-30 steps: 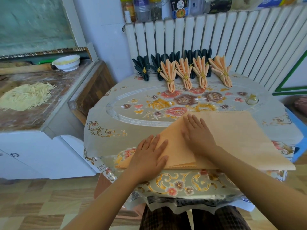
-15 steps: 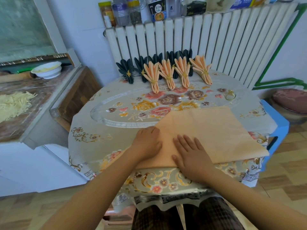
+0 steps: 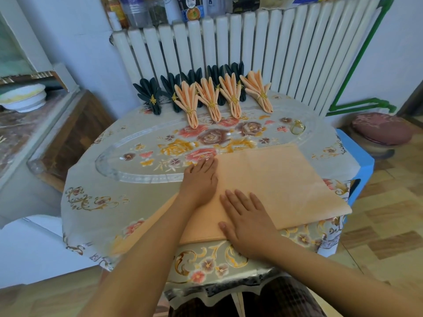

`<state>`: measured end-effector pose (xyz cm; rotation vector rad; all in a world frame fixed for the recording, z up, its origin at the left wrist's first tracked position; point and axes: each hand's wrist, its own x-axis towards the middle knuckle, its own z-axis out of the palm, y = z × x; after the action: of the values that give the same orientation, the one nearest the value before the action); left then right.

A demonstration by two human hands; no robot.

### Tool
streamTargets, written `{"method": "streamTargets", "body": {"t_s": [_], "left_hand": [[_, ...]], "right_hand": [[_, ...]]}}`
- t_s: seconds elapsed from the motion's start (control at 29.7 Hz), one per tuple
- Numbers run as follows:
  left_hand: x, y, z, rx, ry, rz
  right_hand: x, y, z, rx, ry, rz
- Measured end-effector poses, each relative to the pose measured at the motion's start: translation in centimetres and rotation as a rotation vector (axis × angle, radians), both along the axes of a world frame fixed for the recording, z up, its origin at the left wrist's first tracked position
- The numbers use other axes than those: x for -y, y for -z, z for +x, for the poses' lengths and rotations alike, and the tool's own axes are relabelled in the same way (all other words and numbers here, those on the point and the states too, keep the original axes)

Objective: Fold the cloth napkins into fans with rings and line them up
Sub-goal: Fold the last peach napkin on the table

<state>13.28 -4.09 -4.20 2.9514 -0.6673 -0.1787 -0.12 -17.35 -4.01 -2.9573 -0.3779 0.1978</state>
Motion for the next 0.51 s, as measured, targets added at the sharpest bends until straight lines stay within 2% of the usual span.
{"method": "streamTargets", "body": {"t_s": [0.13,0.24,0.3,0.4,0.51], "left_hand": [[-0.1,0.2,0.2,0.013,0.001,-0.001],[0.0,0.5,0.5,0.016,-0.011,-0.013],[0.0,0.6,0.3,0.019,-0.010,-0.021],[-0.1,0.7,0.3,0.027,-0.011,-0.039],[-0.1,0.7,0.2,0.021,-0.015,-0.049]], "right_hand": [[0.0,-1.1,0.3,-0.026,-0.033,-0.045],[0.3,-2.1,1.2,0.065,-0.103,-0.057],[1.7,-2.9,3.3,0.050,-0.123,-0.015],[5.6,-3.7,8.9,0.081,0.048,0.063],[10.1,-3.1,13.2,0.072,0.267,-0.056]]}}
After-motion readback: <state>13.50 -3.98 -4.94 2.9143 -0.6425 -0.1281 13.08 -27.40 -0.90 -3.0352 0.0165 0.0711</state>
